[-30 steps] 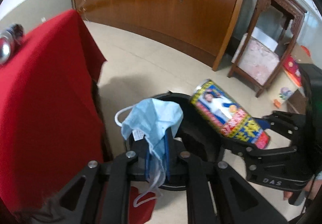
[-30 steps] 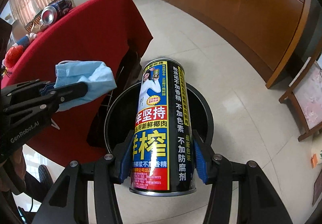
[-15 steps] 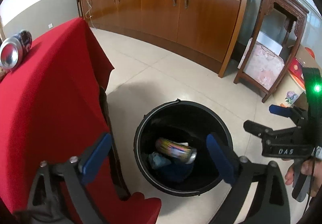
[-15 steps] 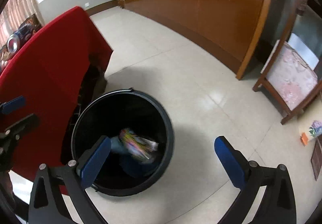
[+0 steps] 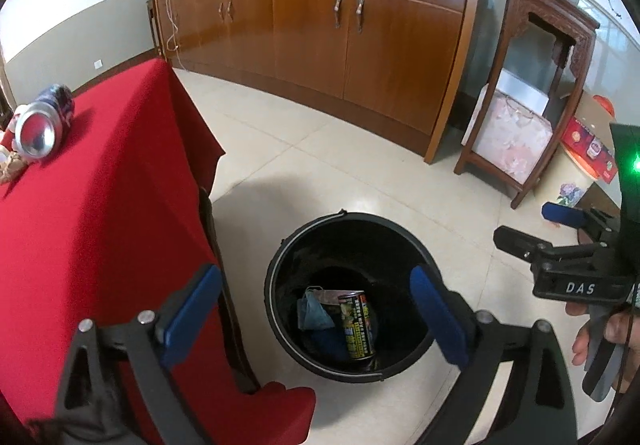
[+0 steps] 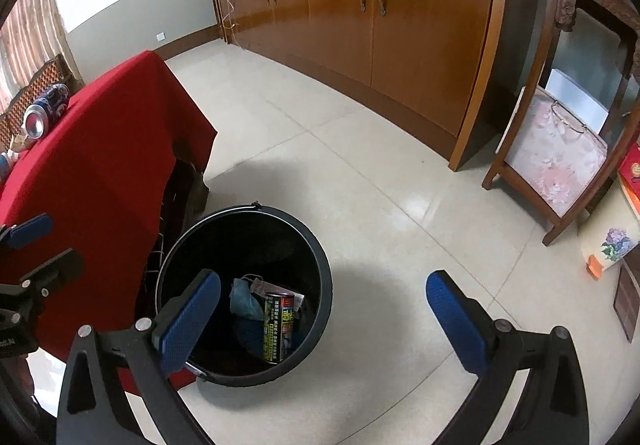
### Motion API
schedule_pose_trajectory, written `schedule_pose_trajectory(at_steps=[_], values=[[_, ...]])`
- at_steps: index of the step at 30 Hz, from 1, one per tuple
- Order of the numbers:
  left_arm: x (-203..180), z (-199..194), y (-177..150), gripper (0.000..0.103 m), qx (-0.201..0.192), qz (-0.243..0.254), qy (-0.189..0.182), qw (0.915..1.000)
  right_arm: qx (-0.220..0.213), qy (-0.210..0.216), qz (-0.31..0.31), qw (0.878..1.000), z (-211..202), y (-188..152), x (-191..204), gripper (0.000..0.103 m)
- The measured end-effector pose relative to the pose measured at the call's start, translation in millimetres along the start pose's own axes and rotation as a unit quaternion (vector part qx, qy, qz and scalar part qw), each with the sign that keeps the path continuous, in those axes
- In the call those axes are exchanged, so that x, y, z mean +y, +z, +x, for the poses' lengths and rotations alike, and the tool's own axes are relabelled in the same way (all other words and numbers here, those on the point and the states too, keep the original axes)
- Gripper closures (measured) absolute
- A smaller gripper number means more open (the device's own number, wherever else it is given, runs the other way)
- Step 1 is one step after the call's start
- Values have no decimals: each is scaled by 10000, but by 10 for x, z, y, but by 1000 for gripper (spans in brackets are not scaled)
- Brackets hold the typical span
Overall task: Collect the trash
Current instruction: 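Carry the mask and spray can to the black bucket and release both, then move both tools back toward the table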
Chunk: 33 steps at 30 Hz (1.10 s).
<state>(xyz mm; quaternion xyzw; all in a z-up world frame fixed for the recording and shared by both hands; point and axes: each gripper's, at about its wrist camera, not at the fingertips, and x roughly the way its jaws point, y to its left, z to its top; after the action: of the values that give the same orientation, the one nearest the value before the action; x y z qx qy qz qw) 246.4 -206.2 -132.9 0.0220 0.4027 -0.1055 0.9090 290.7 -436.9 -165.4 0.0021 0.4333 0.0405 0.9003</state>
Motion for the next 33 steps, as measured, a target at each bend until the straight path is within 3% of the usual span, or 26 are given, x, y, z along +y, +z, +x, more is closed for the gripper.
schedule_pose_trajectory(at_steps=[8,16,23,33], values=[[102,-367,22,6,-273,-10,6,9996,-307,-16,50,9995,-456,21,87,0],[447,-773,-31,6,-534,-169,214,9982,-649,102,-104,9978,-887,122,413,0],[831,-1182,-101,6,-820,-431,447,9947,-932,466,-435,9936,-1227,219,1009,0],[1754,-1822,-319,6,-1370,-1150,947,9793,-1312,1029,-909,9818,-1494,342,2026,0]])
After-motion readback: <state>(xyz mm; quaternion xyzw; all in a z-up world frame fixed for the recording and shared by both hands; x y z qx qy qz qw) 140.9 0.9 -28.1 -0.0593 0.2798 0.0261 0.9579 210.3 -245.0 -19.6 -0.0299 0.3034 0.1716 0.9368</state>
